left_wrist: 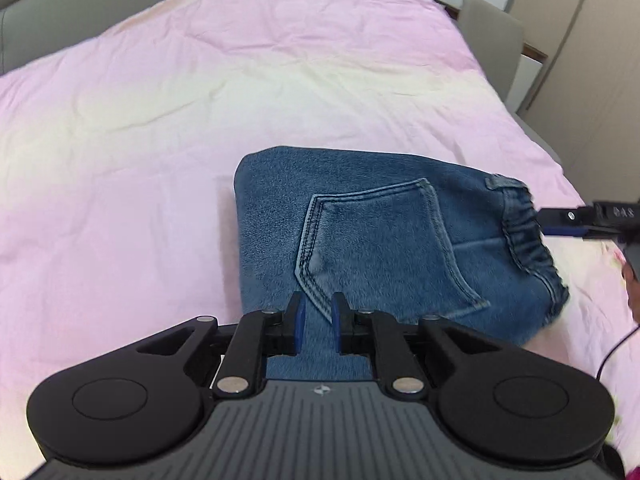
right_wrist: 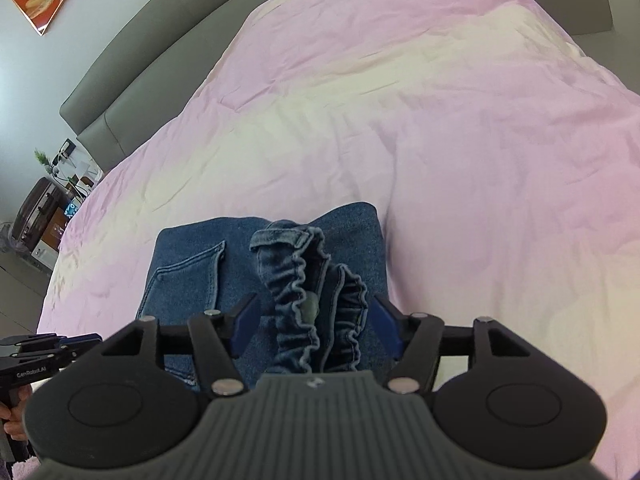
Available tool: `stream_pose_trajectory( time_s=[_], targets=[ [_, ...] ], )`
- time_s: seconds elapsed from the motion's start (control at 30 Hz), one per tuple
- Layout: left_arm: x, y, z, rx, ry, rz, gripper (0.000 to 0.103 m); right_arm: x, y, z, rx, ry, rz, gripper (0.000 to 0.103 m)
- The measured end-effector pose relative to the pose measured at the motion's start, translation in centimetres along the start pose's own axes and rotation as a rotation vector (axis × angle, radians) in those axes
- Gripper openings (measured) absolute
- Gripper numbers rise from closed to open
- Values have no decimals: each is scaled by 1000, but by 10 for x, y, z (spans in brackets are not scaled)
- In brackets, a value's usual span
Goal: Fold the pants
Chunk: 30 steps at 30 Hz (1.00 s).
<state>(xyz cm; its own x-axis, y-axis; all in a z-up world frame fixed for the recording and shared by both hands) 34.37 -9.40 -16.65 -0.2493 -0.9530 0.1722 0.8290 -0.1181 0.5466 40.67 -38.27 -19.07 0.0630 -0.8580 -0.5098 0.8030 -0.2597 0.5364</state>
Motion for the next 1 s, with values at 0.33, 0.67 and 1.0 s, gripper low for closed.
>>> stream_pose_trajectory(
  time_s=[0.33, 0.67, 1.0],
  targets=[
    [-4, -11, -57, -128, 83, -51, 15, 46, -1, -62, -76, 225, -214, 59],
    [-6, -17, -57, -135, 86, -41, 15, 53, -5, -76, -83, 270, -274, 49],
    [-15, -10, -32, -49, 44, -2, 13, -9, 20, -30, 39, 183, -96, 11]
  ],
)
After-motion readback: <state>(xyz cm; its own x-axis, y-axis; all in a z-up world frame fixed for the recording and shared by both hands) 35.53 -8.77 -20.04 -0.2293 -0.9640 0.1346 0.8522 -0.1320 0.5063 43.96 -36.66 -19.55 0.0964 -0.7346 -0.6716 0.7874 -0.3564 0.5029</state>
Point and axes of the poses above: each gripper's, at about its wrist camera, not at the fingertips, and z roughly against the way its jaws point, x to its right, y to its top, the point moved 7 cm from there along -z, roughly the way its jaws point, and after that the axes turned 1 degree about z, right-handed, at the moved point
